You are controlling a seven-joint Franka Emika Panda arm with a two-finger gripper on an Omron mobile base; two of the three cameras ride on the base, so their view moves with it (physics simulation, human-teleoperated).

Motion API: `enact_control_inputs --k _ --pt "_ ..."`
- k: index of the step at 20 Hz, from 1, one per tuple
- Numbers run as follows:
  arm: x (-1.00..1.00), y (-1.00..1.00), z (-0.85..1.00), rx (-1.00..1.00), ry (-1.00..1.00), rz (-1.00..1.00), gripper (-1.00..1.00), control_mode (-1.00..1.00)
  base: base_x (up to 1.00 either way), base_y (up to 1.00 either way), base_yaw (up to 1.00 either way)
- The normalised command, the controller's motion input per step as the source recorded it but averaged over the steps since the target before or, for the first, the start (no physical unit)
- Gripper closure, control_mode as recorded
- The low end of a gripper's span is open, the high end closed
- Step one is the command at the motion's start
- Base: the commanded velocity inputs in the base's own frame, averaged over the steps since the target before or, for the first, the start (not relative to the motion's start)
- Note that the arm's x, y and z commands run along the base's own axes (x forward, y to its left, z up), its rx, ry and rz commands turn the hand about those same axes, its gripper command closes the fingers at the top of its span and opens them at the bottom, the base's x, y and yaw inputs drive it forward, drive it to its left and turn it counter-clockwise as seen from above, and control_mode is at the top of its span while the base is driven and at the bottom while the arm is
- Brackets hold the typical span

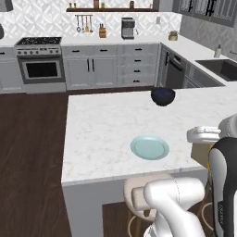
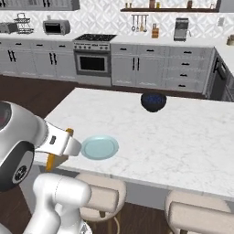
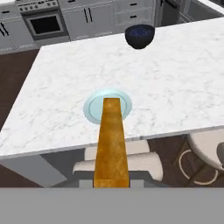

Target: Start the toaster. Once the lever pops up, take the bread to the plate on the dining counter.

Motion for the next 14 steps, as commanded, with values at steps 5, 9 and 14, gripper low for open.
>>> enact_control_inputs --k 5,9,14 --pt "0.15 -0.04 -0.03 0.04 0.02 0.04 1.00 -1.00 0.74 -0.20 0.21" --pt "0.72 -0.28 -0.22 0.20 0.01 0.23 1.00 -1.00 0.00 0.00 0.00" --pt "0.73 -0.18 -0.41 0.20 0.00 0.33 1.00 -1.00 0.00 0.00 0.00"
